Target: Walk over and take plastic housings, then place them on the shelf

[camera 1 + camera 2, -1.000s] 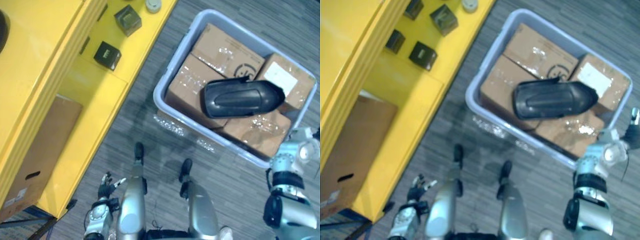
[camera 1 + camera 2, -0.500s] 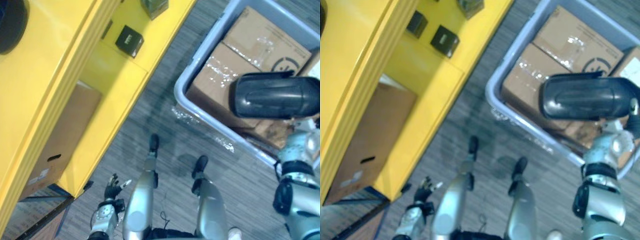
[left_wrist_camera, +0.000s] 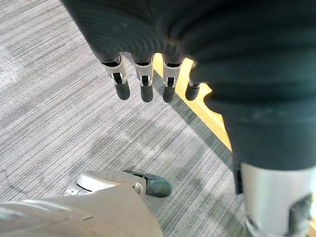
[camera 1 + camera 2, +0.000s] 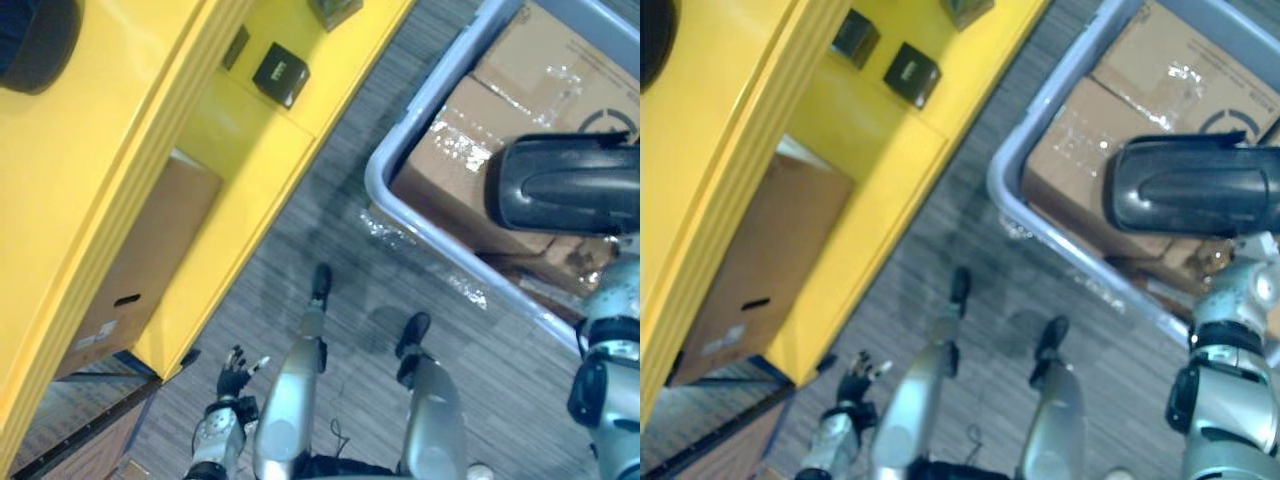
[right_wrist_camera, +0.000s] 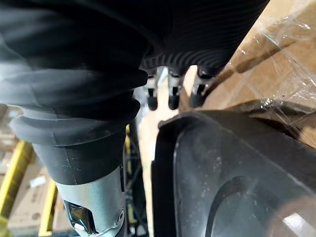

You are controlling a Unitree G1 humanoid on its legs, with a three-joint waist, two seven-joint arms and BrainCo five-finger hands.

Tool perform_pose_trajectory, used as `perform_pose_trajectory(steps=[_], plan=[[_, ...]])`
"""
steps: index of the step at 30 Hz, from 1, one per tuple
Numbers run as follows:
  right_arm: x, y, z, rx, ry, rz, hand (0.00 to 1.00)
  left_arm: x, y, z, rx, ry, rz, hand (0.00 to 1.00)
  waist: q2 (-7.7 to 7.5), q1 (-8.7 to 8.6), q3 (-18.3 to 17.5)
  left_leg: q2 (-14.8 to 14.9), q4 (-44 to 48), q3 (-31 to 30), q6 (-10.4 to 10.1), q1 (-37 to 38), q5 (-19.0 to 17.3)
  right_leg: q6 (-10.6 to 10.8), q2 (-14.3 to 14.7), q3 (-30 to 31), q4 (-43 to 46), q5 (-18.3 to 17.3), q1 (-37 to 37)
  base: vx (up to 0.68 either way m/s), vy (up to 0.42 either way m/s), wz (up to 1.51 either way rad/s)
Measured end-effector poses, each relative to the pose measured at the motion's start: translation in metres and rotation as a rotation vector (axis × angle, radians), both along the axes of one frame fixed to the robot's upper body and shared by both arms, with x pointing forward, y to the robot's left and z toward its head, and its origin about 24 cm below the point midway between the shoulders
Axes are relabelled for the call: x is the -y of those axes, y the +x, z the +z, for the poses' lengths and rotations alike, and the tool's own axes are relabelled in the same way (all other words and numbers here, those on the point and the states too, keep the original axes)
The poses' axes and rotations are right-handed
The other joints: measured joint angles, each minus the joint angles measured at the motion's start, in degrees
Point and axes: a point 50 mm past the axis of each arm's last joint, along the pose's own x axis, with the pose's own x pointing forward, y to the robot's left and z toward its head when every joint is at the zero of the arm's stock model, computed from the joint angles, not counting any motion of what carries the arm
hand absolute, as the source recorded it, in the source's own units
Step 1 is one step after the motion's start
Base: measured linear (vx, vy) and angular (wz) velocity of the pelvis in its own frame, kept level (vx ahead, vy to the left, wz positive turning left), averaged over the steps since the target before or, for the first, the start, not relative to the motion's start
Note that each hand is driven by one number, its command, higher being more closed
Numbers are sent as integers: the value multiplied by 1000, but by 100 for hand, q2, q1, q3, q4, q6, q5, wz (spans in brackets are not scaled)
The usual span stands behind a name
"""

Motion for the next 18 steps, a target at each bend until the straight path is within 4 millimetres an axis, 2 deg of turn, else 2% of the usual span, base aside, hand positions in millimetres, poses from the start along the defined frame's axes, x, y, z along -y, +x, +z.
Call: perform_pose_trajectory(steps=[9, 14, 18], plan=[[-11, 13, 10, -48, -112, 109, 0, 2, 2, 1, 6, -1, -15, 0, 30, 29, -9, 63, 115, -43, -28, -32, -17, -42, 58, -8, 71, -24, -5, -7, -55, -1], [-33, 29, 29, -26, -251, 249, 0, 5, 3, 1, 8, -5, -21, 0, 62, 75, -30, 67, 122, -98, -28, -58, -14, -50, 65, -56, 93, -29, -10, 21, -52, 4], [-46, 36, 47, 16, -323, 293, 0, 5, 3, 1, 11, -8, -20, 0, 62, 134, -30, 50, 128, -120, -28, -64, -13, -55, 64, -98, 100, -34, 4, 35, -55, 5]])
